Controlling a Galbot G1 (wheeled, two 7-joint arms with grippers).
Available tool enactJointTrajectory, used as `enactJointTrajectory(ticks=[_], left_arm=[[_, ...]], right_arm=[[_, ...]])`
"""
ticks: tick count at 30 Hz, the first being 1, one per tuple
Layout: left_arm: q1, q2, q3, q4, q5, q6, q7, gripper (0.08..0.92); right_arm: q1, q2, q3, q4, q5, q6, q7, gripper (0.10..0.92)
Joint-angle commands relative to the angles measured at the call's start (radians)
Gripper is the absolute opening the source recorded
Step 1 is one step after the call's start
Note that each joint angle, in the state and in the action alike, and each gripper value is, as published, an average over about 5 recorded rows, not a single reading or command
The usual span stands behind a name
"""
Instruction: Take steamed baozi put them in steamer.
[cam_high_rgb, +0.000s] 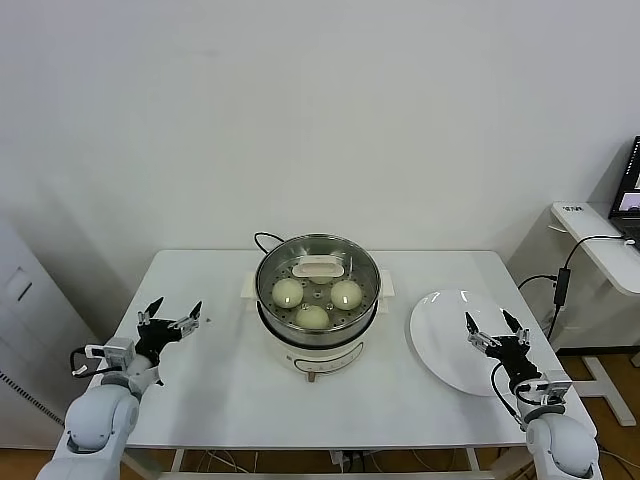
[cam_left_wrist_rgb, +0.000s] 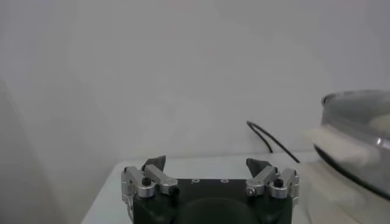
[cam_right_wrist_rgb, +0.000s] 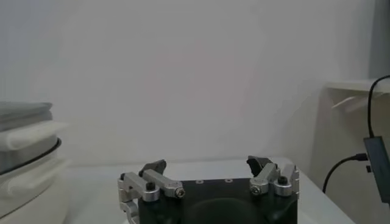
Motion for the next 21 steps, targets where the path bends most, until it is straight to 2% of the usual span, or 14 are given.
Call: enactJointTrajectory(ticks=[1,21], left_arm=[[0.014,-0.003,0.012,0.025,0.021,-0.025,0.006,0.823],[0.008,-0.006,0.018,0.014,-0.006,-0.004,0.012,0.823]], right_arm=[[0.000,0.004,-0.002,-0.005,-0.018,-0.006,0.014,0.823],[0.004,0.008,-0.008,0.010,-0.044,-0.024,0.035,0.823]])
